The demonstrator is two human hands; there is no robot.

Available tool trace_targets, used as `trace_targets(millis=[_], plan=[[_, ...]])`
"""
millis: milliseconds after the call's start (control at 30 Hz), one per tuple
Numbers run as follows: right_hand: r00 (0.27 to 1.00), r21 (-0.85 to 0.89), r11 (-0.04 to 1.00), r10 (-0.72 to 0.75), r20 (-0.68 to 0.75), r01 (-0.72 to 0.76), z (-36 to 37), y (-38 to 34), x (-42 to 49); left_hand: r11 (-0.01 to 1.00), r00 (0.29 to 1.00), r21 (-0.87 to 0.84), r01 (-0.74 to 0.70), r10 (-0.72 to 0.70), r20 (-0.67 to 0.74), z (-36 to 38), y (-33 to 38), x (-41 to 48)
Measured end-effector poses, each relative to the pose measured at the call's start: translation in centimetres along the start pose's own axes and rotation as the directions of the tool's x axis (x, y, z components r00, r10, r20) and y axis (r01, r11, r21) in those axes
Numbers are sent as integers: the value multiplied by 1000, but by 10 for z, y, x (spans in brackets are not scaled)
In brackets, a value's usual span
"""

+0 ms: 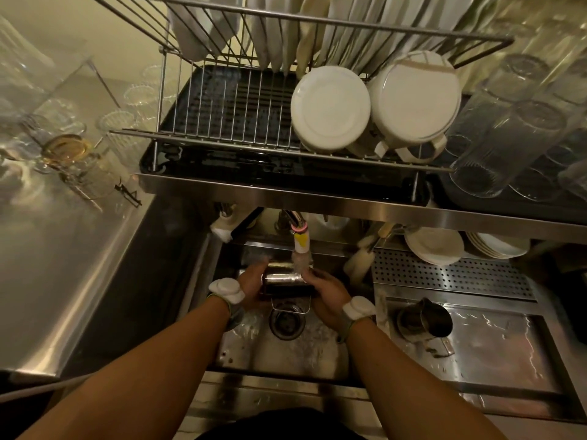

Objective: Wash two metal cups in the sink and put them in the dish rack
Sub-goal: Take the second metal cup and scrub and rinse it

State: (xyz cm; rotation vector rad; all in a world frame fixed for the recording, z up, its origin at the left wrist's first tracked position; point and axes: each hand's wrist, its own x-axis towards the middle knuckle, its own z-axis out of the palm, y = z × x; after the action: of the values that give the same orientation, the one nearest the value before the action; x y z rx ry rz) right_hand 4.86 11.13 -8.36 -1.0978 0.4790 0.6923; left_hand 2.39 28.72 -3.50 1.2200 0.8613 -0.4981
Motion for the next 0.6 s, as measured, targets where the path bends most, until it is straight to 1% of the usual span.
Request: trace_targets(millis=[67, 167, 233, 300, 367, 433, 533, 600], plan=[[1000, 10, 1000, 3, 14, -3, -4, -1, -2, 997, 998, 76, 27, -31, 51, -3, -4, 5], [1000, 36, 999, -7, 12, 7, -15, -9, -7, 983, 996, 185, -17, 1, 85, 0, -8, 9], [999, 58, 998, -19, -38, 22, -24, -11, -7, 972, 991, 232, -36, 4, 137, 7, -8, 11], [996, 63, 997, -27, -81, 32, -28, -10, -9, 969, 984, 241, -48, 5, 178, 16, -8, 5], [994, 48, 997, -56, -89, 60, -31, -4, -4, 974, 984, 222, -50, 10, 178, 20, -7, 2], [994, -10, 997, -77, -84, 76, -26, 0, -2, 988, 988, 154, -3, -21, 151, 18, -6, 2], [995, -137, 986, -97, -16, 94, -15, 3, 1, 995, 995, 18, 97, -97, 24, 1, -3, 7], [994, -197, 974, -111, 21, 113, -9, 6, 3, 991, 990, -4, 136, -136, -26, -10, -2, 11]])
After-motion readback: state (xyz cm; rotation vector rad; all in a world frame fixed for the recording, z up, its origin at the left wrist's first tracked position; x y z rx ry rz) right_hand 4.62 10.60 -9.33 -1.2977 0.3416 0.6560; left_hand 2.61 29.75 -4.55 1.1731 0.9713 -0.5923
